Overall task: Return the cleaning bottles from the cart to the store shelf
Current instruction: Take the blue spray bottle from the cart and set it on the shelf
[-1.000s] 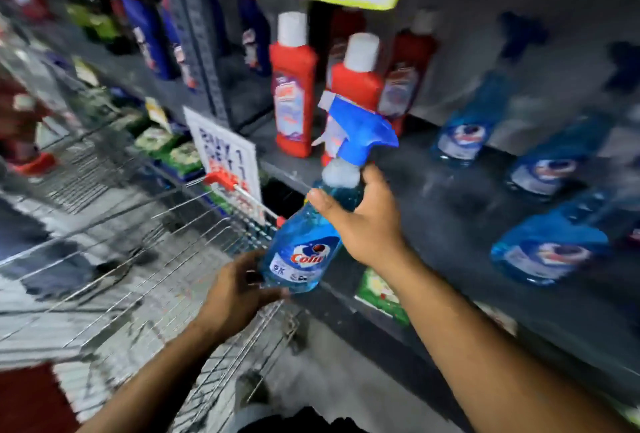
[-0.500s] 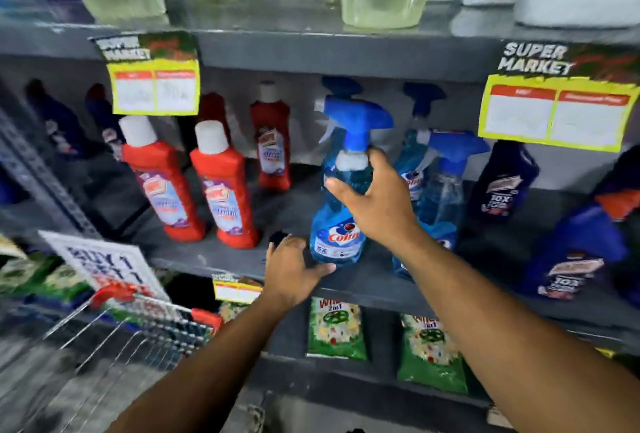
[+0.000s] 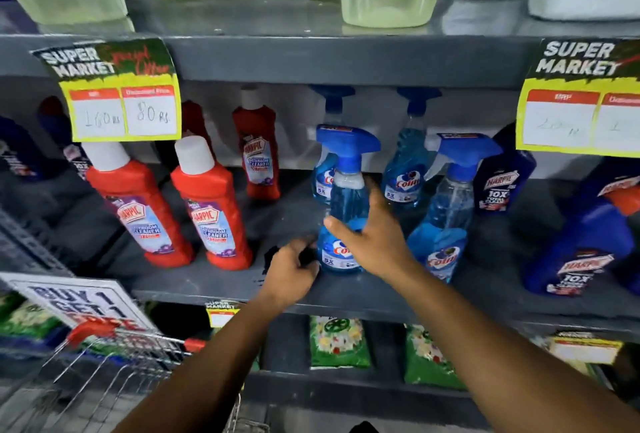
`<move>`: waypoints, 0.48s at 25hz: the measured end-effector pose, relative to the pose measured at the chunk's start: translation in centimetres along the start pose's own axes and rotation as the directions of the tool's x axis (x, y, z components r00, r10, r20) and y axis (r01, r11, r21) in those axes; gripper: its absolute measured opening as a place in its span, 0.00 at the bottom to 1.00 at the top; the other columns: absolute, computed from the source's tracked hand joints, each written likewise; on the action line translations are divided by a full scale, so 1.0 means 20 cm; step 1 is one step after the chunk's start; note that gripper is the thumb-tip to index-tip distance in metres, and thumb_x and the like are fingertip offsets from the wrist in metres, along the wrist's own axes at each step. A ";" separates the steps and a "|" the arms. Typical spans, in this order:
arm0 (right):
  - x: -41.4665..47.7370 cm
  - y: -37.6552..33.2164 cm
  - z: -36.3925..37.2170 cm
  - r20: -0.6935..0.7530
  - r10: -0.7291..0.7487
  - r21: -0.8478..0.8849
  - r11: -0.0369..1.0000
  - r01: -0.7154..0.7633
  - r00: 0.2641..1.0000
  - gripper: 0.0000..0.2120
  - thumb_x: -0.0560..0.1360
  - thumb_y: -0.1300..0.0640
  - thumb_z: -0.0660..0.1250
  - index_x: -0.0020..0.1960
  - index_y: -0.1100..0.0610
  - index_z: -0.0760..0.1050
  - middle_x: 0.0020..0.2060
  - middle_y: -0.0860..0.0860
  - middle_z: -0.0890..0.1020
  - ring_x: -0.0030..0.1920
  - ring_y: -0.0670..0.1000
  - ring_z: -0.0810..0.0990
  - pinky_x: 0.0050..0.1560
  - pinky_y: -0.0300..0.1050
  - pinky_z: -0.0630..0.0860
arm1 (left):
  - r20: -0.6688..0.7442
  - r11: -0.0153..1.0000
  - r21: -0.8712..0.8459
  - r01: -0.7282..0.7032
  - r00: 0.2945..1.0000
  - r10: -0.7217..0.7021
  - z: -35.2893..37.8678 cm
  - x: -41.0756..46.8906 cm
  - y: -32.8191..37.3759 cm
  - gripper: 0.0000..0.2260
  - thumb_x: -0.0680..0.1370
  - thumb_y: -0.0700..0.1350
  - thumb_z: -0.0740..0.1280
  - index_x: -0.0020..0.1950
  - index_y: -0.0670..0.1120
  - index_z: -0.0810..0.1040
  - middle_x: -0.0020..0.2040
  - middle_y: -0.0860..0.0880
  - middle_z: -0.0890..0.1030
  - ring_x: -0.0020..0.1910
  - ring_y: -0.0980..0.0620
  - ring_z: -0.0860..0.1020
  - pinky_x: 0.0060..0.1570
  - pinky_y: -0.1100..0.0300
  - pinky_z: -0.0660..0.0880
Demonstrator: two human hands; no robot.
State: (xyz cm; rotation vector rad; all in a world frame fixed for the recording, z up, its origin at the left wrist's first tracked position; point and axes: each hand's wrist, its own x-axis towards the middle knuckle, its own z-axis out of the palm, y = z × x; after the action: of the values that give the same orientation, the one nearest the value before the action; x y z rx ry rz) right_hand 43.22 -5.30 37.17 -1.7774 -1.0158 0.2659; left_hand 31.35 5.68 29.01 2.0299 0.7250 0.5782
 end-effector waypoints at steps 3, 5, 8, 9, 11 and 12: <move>-0.17 0.20 0.07 0.035 0.085 0.014 0.996 -0.086 0.996 0.28 0.66 0.56 0.70 0.64 0.50 0.65 0.57 0.48 0.79 0.56 0.45 0.78 0.60 0.51 0.75 | 0.091 0.973 -0.228 0.027 0.996 -0.006 0.01 -0.05 0.02 0.27 0.67 0.25 0.55 0.59 0.46 0.75 0.57 0.52 0.80 0.56 0.65 0.78 0.59 0.70 0.72; -0.24 0.31 0.11 0.076 0.154 -0.032 0.988 -0.152 0.985 0.36 0.68 0.56 0.66 0.72 0.50 0.56 0.66 0.50 0.73 0.65 0.47 0.73 0.67 0.53 0.71 | 0.099 0.970 -0.229 0.082 0.993 -0.060 0.02 -0.05 0.03 0.29 0.68 0.22 0.52 0.63 0.41 0.72 0.61 0.52 0.77 0.56 0.68 0.76 0.56 0.78 0.69; -0.25 0.38 0.15 0.091 0.174 -0.092 0.982 -0.165 0.981 0.38 0.73 0.56 0.64 0.76 0.47 0.46 0.73 0.51 0.67 0.71 0.49 0.68 0.70 0.54 0.68 | 0.051 0.973 -0.213 0.088 0.996 -0.079 0.02 -0.05 -0.03 0.28 0.69 0.23 0.51 0.66 0.37 0.70 0.63 0.45 0.76 0.60 0.54 0.77 0.62 0.69 0.71; -0.25 0.39 0.16 0.090 0.167 -0.104 0.982 -0.157 0.982 0.38 0.74 0.56 0.64 0.76 0.47 0.46 0.72 0.51 0.68 0.70 0.50 0.69 0.69 0.54 0.69 | 0.037 0.974 -0.206 0.093 0.995 -0.088 0.01 -0.05 -0.04 0.27 0.70 0.23 0.51 0.66 0.37 0.71 0.62 0.46 0.76 0.60 0.54 0.77 0.63 0.65 0.71; -0.27 0.41 0.18 0.090 0.136 -0.123 0.985 -0.125 0.987 0.37 0.74 0.56 0.65 0.76 0.47 0.48 0.71 0.51 0.70 0.69 0.49 0.71 0.67 0.52 0.71 | 0.019 0.973 -0.201 0.113 0.994 -0.112 -0.01 -0.07 -0.06 0.27 0.71 0.23 0.51 0.67 0.38 0.70 0.61 0.47 0.76 0.59 0.57 0.76 0.62 0.68 0.71; -0.27 0.41 0.18 0.082 0.122 -0.129 0.985 -0.111 0.989 0.37 0.74 0.55 0.66 0.76 0.46 0.49 0.70 0.51 0.71 0.68 0.49 0.72 0.67 0.51 0.72 | 0.015 0.972 -0.199 0.126 0.992 -0.125 -0.01 -0.08 -0.07 0.26 0.71 0.23 0.51 0.67 0.38 0.69 0.61 0.48 0.76 0.59 0.58 0.76 0.61 0.72 0.70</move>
State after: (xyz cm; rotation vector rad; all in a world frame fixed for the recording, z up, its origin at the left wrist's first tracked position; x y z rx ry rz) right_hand 41.86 -7.83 27.02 -1.9563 -1.0110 0.3648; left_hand 29.73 5.27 27.80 1.7859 0.7568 0.5519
